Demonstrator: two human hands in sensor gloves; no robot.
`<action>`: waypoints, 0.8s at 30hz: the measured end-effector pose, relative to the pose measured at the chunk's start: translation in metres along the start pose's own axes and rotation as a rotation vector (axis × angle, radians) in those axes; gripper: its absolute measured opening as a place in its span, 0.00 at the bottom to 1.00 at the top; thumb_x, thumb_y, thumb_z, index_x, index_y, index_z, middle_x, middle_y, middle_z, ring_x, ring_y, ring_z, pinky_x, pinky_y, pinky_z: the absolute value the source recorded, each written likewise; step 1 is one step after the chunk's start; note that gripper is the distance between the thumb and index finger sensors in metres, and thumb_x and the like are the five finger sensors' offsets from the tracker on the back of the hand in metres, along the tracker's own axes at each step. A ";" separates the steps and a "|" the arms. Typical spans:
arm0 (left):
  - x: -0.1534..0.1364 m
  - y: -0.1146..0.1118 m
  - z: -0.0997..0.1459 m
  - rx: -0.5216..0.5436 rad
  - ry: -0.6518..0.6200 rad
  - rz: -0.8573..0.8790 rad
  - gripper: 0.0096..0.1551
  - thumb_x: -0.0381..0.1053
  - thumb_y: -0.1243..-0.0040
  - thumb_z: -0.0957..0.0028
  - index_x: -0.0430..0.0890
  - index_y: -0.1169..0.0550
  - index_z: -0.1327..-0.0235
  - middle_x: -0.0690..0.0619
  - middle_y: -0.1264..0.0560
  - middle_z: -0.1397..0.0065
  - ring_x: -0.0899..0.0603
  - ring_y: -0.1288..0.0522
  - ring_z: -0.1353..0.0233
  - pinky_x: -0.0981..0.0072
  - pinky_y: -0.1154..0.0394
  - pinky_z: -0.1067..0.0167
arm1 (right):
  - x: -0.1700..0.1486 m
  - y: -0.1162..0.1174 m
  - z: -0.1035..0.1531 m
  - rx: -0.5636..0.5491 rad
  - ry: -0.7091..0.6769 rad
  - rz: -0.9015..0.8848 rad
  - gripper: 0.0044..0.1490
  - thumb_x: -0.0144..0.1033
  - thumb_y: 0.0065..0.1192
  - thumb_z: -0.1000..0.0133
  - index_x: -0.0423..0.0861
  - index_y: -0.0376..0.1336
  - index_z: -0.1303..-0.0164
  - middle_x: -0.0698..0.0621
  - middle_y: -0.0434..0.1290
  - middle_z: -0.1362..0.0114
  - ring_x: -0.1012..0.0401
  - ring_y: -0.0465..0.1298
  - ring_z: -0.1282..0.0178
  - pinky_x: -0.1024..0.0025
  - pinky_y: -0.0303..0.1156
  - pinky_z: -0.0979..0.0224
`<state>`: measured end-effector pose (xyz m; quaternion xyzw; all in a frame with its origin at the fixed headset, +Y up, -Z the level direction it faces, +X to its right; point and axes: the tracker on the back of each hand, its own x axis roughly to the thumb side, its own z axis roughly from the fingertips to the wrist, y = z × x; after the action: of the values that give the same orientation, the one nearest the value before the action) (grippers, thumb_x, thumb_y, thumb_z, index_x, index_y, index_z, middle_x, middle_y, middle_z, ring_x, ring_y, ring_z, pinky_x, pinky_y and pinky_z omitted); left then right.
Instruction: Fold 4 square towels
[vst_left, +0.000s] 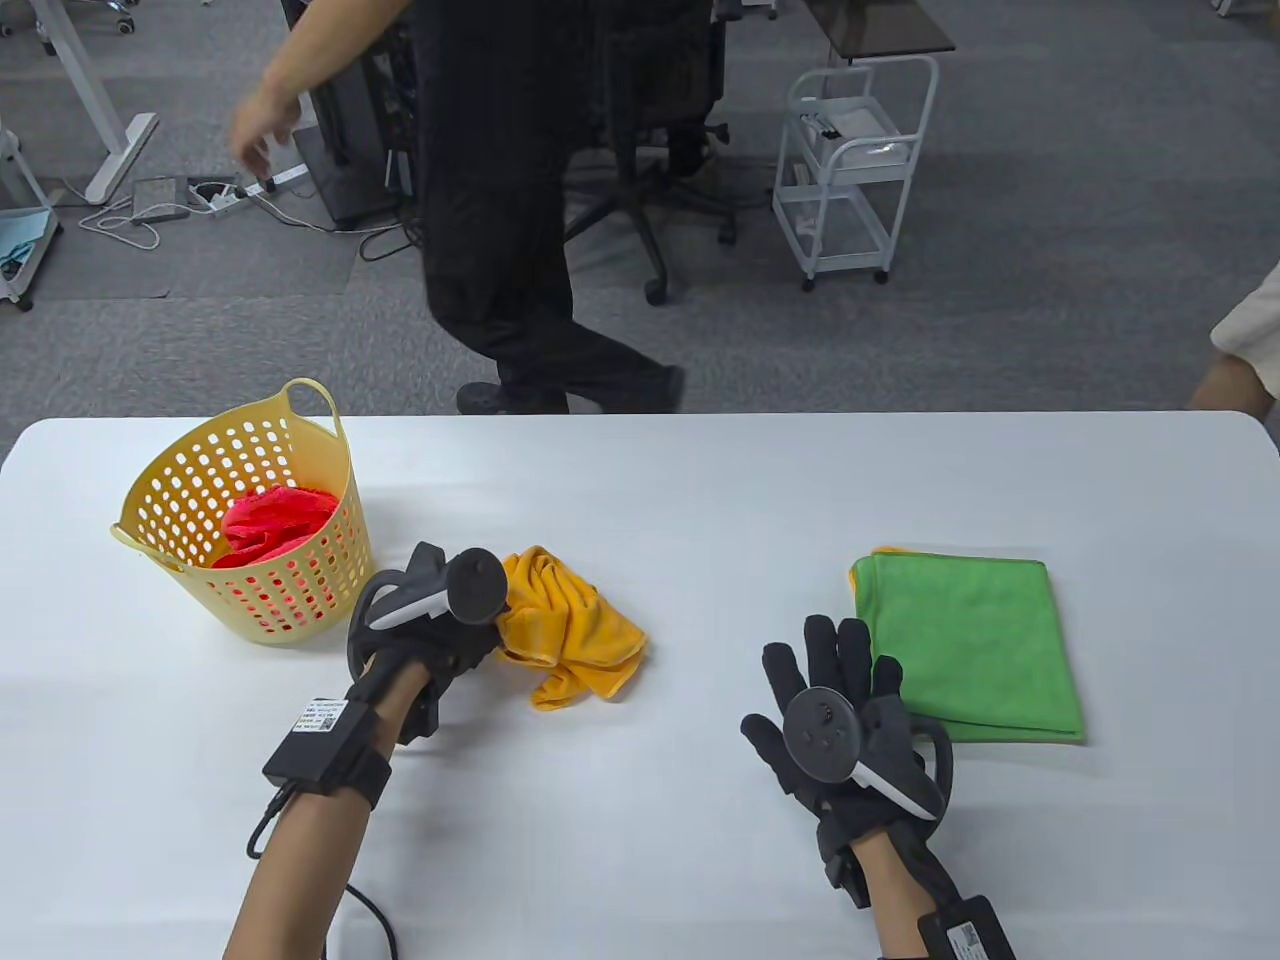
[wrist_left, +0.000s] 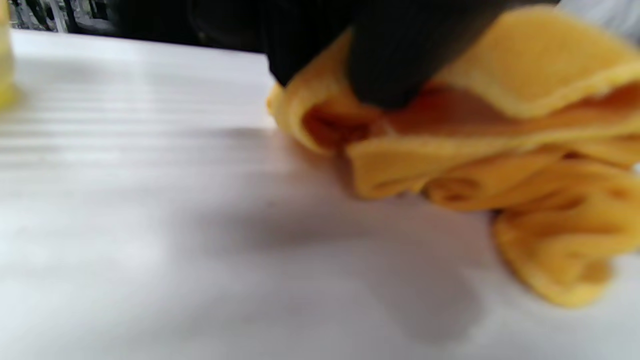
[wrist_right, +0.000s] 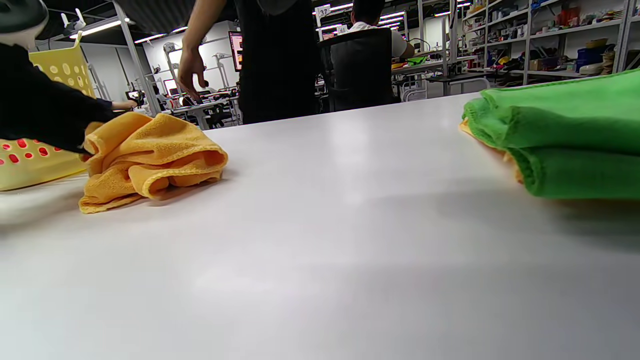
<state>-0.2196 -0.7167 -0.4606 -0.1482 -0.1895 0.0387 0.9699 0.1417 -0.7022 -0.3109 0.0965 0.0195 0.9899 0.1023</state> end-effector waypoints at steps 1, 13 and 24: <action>0.004 0.008 0.006 0.035 -0.015 0.035 0.20 0.52 0.39 0.38 0.48 0.23 0.35 0.44 0.32 0.22 0.27 0.42 0.22 0.30 0.53 0.24 | 0.001 0.001 0.000 0.003 -0.006 -0.005 0.49 0.59 0.53 0.34 0.43 0.44 0.11 0.33 0.32 0.09 0.35 0.29 0.15 0.29 0.33 0.23; 0.067 0.067 0.064 0.334 -0.137 0.330 0.20 0.52 0.37 0.38 0.46 0.21 0.37 0.43 0.28 0.25 0.27 0.36 0.24 0.29 0.49 0.25 | 0.090 -0.042 -0.014 -0.056 -0.201 -0.236 0.50 0.56 0.61 0.34 0.39 0.49 0.12 0.32 0.47 0.08 0.34 0.52 0.12 0.32 0.54 0.20; 0.078 0.069 0.074 0.341 -0.124 0.334 0.18 0.52 0.35 0.38 0.51 0.19 0.37 0.45 0.23 0.29 0.28 0.32 0.26 0.30 0.46 0.25 | 0.144 -0.034 -0.061 -0.270 -0.025 -0.396 0.47 0.41 0.76 0.40 0.31 0.55 0.22 0.33 0.68 0.23 0.59 0.84 0.55 0.67 0.79 0.53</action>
<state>-0.1766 -0.6202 -0.3882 -0.0088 -0.2124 0.2390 0.9475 -0.0020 -0.6407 -0.3456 0.0887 -0.0955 0.9428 0.3068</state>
